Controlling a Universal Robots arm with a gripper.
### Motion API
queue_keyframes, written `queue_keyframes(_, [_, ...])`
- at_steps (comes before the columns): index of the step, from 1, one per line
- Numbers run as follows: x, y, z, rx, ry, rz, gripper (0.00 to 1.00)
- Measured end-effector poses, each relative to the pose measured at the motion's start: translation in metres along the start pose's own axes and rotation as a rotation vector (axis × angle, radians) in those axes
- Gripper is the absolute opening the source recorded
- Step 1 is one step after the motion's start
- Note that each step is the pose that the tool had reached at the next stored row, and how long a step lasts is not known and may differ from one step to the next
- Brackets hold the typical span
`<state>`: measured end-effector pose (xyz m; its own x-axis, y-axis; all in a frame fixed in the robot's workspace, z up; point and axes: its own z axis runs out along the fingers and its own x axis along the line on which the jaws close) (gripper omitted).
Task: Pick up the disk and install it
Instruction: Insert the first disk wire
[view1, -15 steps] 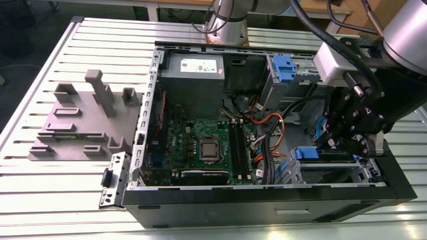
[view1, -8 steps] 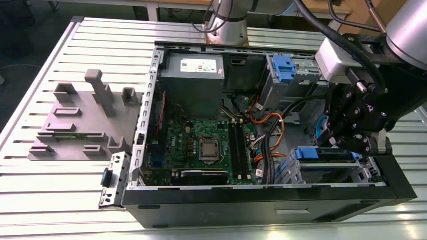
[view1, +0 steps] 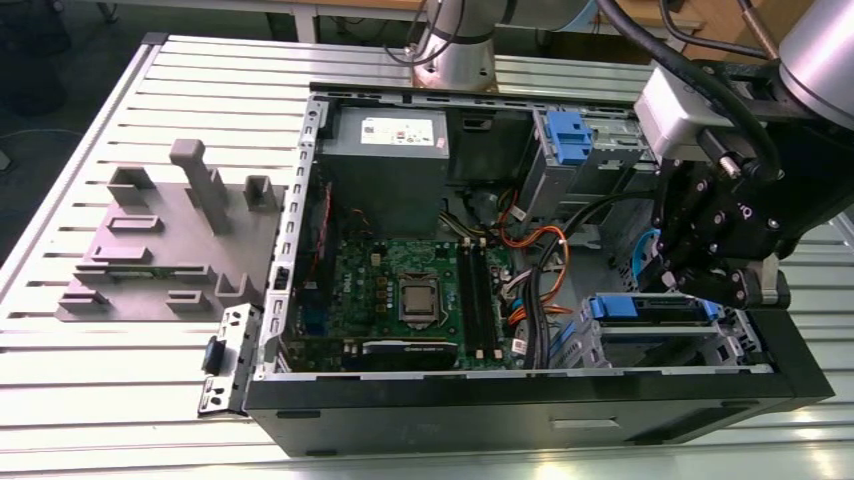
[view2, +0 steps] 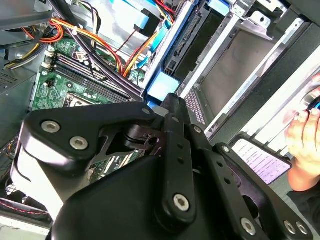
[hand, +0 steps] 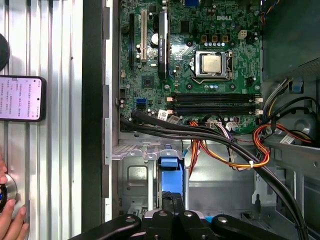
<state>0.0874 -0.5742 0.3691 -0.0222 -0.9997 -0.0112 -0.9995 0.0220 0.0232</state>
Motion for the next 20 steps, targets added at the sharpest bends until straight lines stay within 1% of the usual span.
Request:
queue_keyframes(6, [0.0,-0.0001,-0.0001,0.0,0.0,0.0,0.11])
queue_keyframes(11, [-0.0002,-0.0062,-0.0002,0.0,0.0001,0.0,0.11])
queue_keyframes(12, [-0.0002,-0.0066,-0.0002,0.0,0.0,0.0,0.11])
queue_keyframes(18, [-0.0002,-0.0067,-0.0003,0.0,-0.0001,0.0,0.11])
queue_keyframes(20, [-0.0002,-0.0067,-0.0023,0.0,0.0003,0.0,0.11])
